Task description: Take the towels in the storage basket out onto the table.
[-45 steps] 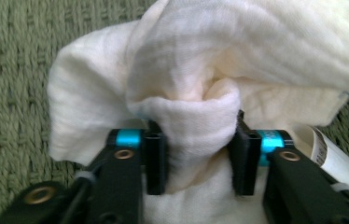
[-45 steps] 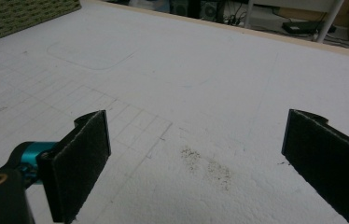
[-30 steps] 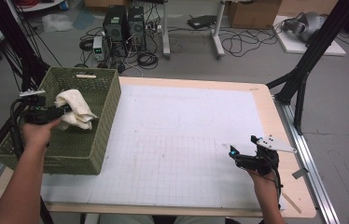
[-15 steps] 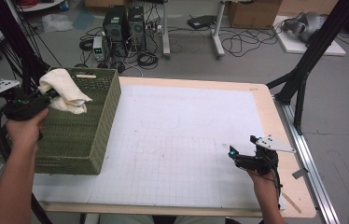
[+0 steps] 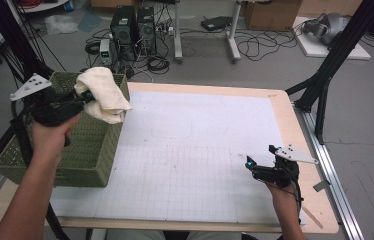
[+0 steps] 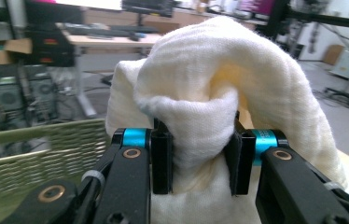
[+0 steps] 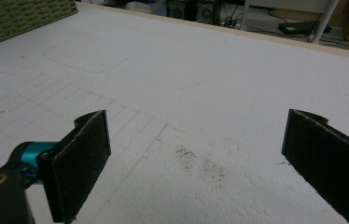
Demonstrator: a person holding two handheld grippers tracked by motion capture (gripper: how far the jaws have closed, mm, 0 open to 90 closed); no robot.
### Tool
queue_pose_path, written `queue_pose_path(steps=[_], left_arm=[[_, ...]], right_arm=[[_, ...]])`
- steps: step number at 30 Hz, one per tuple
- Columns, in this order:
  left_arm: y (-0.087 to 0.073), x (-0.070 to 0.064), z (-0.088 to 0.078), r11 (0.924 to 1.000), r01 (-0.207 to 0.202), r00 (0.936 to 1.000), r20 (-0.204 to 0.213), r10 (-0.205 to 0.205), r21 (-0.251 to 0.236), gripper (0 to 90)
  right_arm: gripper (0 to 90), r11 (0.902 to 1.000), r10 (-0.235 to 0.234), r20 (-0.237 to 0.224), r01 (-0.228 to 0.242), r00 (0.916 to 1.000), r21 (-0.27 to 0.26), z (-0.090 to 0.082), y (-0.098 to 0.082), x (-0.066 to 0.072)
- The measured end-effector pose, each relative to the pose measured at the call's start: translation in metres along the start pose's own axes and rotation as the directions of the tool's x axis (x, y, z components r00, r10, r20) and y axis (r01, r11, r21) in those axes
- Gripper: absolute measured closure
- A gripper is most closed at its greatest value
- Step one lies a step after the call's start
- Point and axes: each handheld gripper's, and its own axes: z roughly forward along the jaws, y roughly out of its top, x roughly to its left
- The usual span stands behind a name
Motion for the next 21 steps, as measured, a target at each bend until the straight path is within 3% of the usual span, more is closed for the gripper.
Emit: queue_pose_path(steps=[1, 3, 12, 19, 21], left_arm=[[0.0, 0.0, 0.0, 1.0, 0.0, 1.0, 0.0, 0.0, 0.0, 68.4], [-0.003, -0.015, 0.011, 0.9998, -0.015, 0.999, 0.042, 0.014, 0.014, 68.4], [-0.019, -0.049, 0.036, 0.9986, -0.036, 0.9912, 0.129, 0.031, 0.04, 68.4], [-0.045, -0.076, 0.058, 0.9952, -0.052, 0.9789, 0.202, 0.034, 0.083, 68.0], [-0.057, -0.085, 0.067, 0.9913, -0.067, 0.9742, 0.222, 0.041, 0.113, 67.7]], right_arm=[[7.1, 1.0, 0.0, 0.0, 0.0, 1.0, 0.0, 0.0, 0.0, 0.0], [7.2, 1.0, 0.003, 0.0, -0.003, 1.0, 0.0, 0.0, 0.0, 0.0], [7.1, 1.0, -0.002, -0.005, 0.002, 1.0, 0.0, 0.001, 0.0, 0.0], [7.2, 1.0, -0.006, -0.009, 0.006, 0.9999, 0.005, 0.001, 0.0, 0.001], [7.2, 1.0, -0.004, -0.01, 0.004, 0.9999, 0.004, 0.002, 0.0, 0.001]])
